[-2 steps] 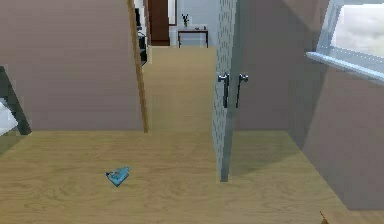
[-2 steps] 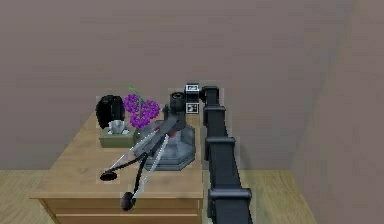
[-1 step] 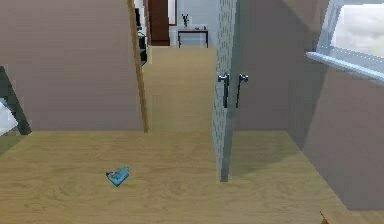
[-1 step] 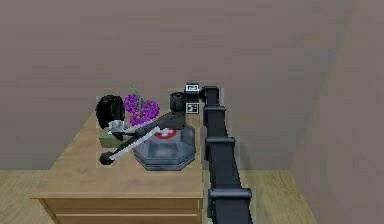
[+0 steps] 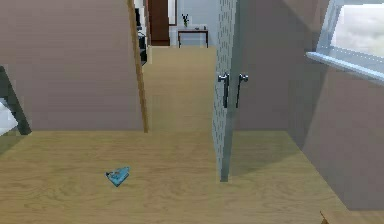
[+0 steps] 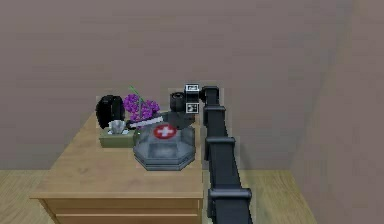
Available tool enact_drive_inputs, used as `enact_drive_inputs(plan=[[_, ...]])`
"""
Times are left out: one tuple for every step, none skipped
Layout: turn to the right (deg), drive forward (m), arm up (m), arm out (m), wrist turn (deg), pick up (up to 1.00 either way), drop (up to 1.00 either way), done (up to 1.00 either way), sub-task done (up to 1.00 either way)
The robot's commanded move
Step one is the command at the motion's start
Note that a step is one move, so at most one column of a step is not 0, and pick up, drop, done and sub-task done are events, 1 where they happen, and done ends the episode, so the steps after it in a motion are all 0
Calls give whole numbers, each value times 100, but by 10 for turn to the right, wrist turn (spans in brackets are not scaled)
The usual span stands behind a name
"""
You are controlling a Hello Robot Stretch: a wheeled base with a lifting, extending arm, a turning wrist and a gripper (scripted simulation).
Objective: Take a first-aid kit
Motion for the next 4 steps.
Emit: enact_drive_inputs(plan=[[0, 0, 0, 0, 360, 0, 0, 0, 0], [0, 0, -30, 0, 0, 0, 0, 0, 0], [0, 0, 0, 0, 0, 100, 0, 0, 0], [0, 0, 10, 0, 0, 0, 0, 0, 0]])
